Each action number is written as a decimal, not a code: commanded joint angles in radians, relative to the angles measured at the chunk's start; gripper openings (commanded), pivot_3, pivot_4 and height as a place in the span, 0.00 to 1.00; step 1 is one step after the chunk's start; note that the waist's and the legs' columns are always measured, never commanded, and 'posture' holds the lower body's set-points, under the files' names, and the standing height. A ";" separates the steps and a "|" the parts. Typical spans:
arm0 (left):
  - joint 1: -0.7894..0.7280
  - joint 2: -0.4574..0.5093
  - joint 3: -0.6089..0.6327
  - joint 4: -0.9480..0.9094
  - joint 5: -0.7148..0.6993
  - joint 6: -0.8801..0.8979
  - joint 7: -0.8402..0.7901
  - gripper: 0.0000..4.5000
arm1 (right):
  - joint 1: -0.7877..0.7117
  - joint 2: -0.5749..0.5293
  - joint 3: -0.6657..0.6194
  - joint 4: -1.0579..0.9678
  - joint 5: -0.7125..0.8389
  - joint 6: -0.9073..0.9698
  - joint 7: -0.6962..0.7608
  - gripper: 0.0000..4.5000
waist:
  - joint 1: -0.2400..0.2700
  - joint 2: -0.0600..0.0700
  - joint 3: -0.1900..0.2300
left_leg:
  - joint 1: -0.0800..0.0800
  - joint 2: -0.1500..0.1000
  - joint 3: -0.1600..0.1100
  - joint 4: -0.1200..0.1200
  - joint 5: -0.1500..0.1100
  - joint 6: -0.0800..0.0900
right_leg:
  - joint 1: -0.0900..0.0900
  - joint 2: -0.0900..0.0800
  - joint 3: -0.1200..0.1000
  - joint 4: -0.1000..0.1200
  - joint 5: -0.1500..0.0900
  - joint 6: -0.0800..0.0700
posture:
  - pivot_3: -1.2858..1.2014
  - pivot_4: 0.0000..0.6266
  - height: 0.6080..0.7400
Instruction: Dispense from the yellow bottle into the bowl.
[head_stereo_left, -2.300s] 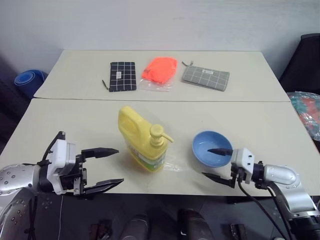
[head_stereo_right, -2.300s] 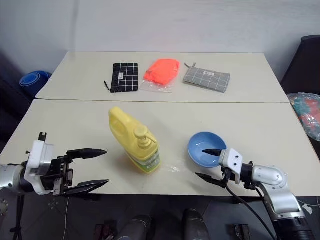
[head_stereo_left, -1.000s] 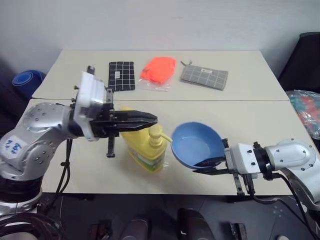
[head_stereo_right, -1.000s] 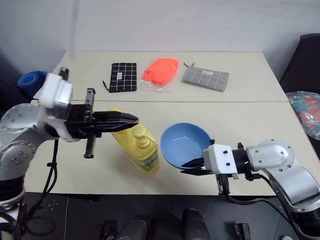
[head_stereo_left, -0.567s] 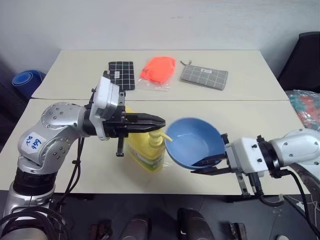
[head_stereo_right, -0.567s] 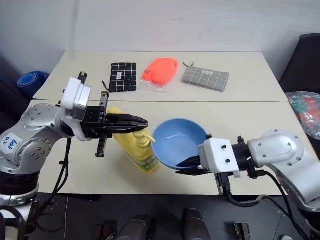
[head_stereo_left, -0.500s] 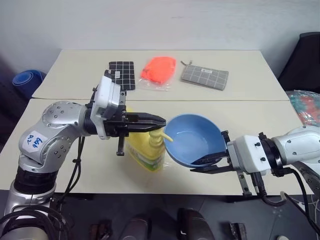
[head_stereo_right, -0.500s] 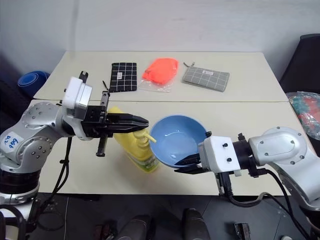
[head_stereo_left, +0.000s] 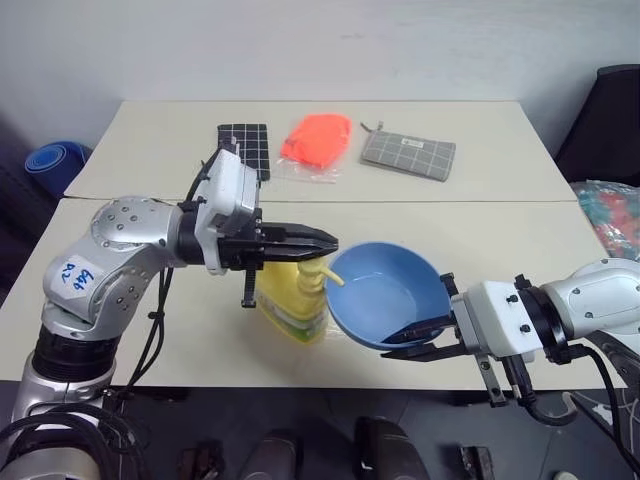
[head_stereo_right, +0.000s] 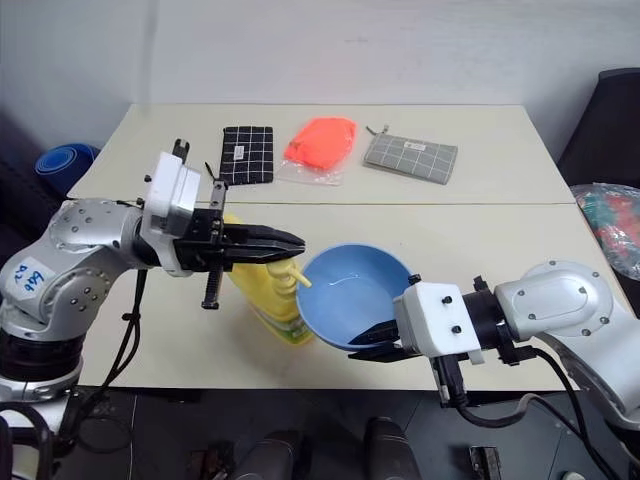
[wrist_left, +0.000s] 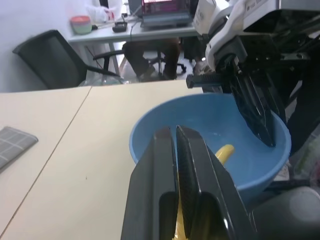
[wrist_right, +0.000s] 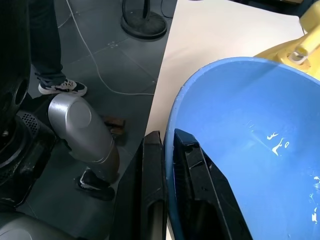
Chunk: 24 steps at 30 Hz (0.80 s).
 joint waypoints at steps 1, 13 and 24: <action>0.046 0.034 -0.091 0.010 0.055 0.104 0.011 0.04 | -0.012 0.005 -0.019 -0.036 0.023 -0.005 -0.010 0.00 | 0.000 0.000 -0.001 | 0.000 0.000 0.000 0.000 0.000 0.000 | 0.000 0.000 0.000 0.000 0.000 0.000 | 0.52 0.24 1.00; 0.078 -0.012 -0.077 0.010 0.063 0.091 0.069 0.04 | -0.014 0.033 -0.003 -0.008 -0.006 -0.024 -0.041 0.00 | 0.000 0.000 -0.010 | 0.002 0.000 0.000 0.000 0.000 0.000 | 0.002 0.000 0.000 0.000 0.000 0.000 | 0.52 0.24 1.00; 0.172 0.027 0.360 0.056 -0.176 0.055 0.009 0.04 | 0.184 0.116 -0.039 0.587 -0.302 -0.489 0.052 0.00 | -0.008 -0.007 -0.006 | -0.001 0.000 0.000 -0.001 0.000 0.000 | -0.002 0.000 0.000 -0.001 0.000 0.000 | 0.52 0.24 1.00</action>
